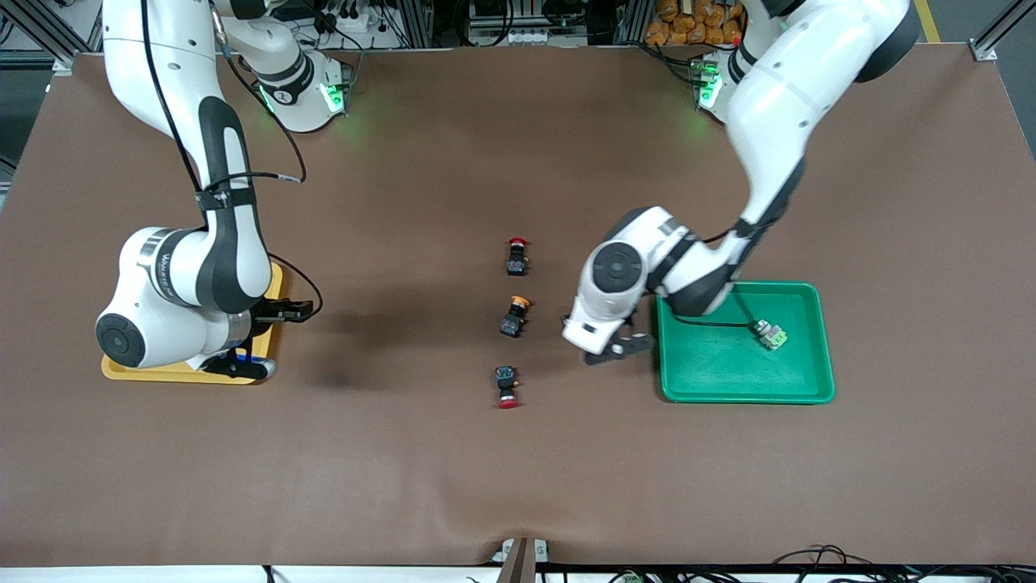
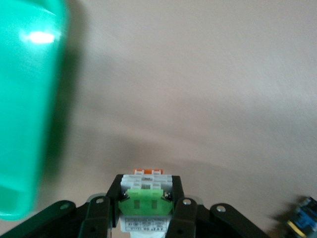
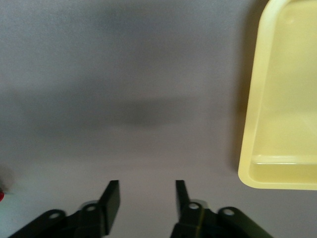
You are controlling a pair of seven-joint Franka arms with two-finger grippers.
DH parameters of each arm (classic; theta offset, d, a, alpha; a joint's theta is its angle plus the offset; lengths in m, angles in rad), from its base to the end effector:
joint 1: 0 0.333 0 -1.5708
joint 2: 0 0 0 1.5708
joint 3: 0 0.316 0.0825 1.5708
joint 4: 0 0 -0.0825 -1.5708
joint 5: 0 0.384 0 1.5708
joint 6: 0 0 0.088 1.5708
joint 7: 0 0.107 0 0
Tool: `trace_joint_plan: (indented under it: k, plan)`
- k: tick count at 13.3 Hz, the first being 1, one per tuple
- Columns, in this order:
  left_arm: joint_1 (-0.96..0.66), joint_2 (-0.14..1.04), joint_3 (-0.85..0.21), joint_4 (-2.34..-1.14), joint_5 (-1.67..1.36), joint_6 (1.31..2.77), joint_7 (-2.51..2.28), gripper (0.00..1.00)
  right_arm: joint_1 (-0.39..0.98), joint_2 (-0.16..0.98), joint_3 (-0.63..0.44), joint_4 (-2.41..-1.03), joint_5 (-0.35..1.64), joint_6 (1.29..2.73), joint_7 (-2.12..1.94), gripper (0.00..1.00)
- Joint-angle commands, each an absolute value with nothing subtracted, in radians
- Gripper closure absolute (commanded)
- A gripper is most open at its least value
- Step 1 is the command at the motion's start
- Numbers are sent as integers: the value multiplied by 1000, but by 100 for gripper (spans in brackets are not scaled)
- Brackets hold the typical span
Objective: Place green and yellow buttons in trays
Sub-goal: 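Lower the green switch into the green tray while the right gripper reaches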
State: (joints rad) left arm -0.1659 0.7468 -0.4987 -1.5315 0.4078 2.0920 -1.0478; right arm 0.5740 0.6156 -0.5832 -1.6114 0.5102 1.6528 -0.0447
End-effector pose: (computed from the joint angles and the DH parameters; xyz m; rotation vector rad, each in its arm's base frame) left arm 0.5907 -0.3698 0.2464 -3.0482 -0.4009 0.0744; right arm 0.6280 0.0856 0.2851 -2.9008 0.1730 0.6604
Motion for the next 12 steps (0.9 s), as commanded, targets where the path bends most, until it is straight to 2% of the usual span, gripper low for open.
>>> trace_joint_plan:
  k: [1,2,4,9,12]
  plan:
    - [-91,655,-511,-1560,426,1973,-933,100,650,636,-584,-1586,538,1663,-35,16]
    - [-53,634,-511,-1562,417,1958,-875,100,682,653,-584,-1548,538,1660,-8,10]
    - [21,620,-512,-1563,417,1925,-783,100,704,678,-583,-1496,558,1663,29,5]
    - [175,617,-512,-1565,417,1924,-617,100,739,725,-543,-1503,793,1796,61,0]
    - [221,627,-512,-1565,417,1930,-581,100,749,768,-494,-1500,1010,1873,77,0]
